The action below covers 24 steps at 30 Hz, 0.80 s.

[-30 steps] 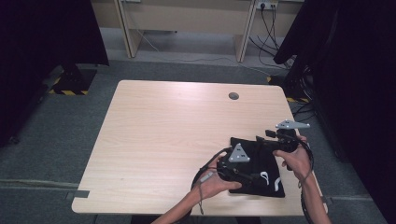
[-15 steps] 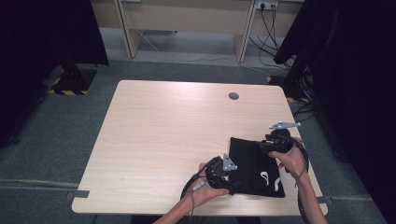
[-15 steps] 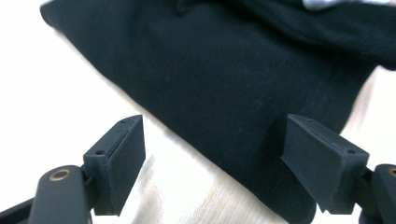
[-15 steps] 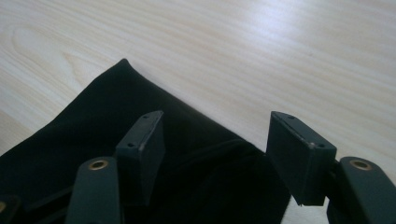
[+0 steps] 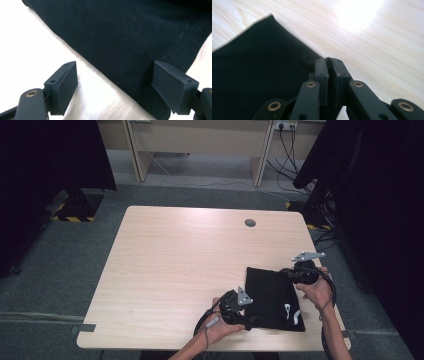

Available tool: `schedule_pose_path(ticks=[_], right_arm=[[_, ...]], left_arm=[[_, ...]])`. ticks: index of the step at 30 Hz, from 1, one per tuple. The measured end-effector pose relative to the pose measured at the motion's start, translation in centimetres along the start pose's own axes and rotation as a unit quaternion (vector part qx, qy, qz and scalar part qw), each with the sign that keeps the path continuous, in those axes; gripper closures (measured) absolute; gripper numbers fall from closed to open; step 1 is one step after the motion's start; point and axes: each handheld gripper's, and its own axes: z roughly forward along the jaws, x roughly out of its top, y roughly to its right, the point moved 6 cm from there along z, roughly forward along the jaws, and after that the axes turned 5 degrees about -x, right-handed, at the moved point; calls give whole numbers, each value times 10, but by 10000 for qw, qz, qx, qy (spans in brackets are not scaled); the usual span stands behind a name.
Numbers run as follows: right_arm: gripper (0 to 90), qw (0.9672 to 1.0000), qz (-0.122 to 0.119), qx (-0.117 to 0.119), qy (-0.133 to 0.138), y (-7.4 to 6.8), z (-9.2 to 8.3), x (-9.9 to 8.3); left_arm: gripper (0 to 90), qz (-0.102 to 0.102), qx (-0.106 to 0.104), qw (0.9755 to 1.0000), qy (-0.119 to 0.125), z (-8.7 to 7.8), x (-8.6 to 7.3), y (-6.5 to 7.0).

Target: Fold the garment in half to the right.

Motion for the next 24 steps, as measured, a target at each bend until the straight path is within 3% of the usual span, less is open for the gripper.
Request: schedule_pose_path(ticks=[3, 6, 8, 12, 16, 17, 18, 19, 24], right_arm=[[844, 9998, -40, -60, 163, 1, -11, 7], [844, 9998, -31, -134, 152, 4, -13, 7], [842, 9997, -51, -235, -90, 8, -3, -4], [839, 9994, 95, -194, -285, 12, 15, -23], [828, 9995, 177, -171, -222, 12, 18, -27], [811, 9995, 146, -179, -226, 12, 18, -27], [687, 9992, 187, -289, -211, 14, 18, -26], [687, 9992, 187, -289, -211, 14, 18, -26], [489, 9978, 174, -629, -95, 17, 11, -23]], left_arm=[[200, 3, 19, 10000, -9, 0, 0, 0], [199, -9, 34, 10000, 6, 0, 0, 1], [199, -25, 50, 10000, 19, 1, 0, 2], [199, -32, 44, 10000, 19, 1, 1, 2], [199, -20, 32, 10000, 44, 1, 0, 2], [199, -19, 28, 10000, 56, 1, 0, 2], [198, -27, 20, 10000, 68, 0, -1, 2], [198, -30, 21, 10000, 81, 0, -1, 1], [191, -168, -110, 9998, 40, -5, -4, 4]])
